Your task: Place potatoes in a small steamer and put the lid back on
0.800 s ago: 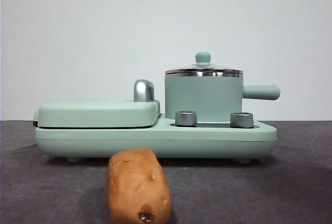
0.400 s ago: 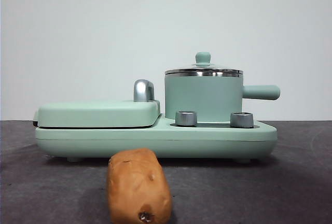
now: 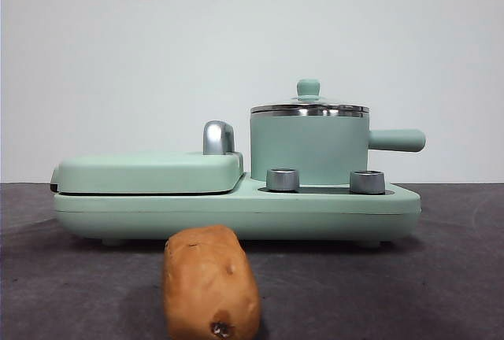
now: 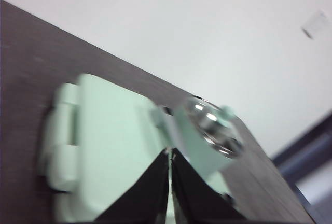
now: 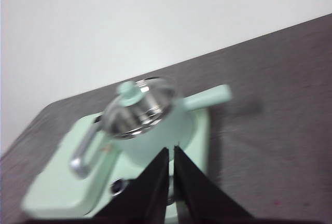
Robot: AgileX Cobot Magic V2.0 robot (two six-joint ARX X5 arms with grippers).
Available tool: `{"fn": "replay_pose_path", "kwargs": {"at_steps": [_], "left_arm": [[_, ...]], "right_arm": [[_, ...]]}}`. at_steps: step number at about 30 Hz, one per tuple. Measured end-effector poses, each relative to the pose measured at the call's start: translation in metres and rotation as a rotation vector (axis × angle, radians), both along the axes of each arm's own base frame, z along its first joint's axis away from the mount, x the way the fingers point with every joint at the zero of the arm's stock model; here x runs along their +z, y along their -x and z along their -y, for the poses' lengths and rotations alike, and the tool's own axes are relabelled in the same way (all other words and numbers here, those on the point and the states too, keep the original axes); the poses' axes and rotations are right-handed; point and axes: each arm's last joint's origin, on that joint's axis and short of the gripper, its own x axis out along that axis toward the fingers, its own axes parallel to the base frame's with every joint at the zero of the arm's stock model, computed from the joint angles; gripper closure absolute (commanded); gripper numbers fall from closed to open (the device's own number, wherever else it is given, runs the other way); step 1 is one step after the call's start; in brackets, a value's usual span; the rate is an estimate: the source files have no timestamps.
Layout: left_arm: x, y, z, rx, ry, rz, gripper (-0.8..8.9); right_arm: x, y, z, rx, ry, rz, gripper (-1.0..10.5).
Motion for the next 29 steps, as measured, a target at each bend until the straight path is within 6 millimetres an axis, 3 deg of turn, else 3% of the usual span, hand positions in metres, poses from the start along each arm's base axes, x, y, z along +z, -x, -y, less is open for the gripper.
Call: {"fn": "replay_pose_path", "kwargs": {"at_steps": [10, 15, 25, 29], "left_arm": [[0.060, -0.028, 0.010, -0.256, -0.087, -0.209, 8.07], [0.081, -0.045, 0.018, -0.328, -0.169, -0.262, 8.01], [0.090, -0.065, 0.036, -0.482, -0.302, -0.325, 5.26], [0.088, -0.069, 0.042, -0.517, -0.315, -0.329, 3.40]], "right_arm": [[0.052, -0.017, -0.007, 0.308, 0.025, -0.098, 9.3], [0.063, -0.029, -0.010, 0.455, 0.035, -0.091, 9.3], [0.061, -0.037, -0.012, 0.514, 0.073, -0.085, 9.2], [0.061, -0.038, -0.012, 0.517, 0.083, -0.079, 7.5]]}}
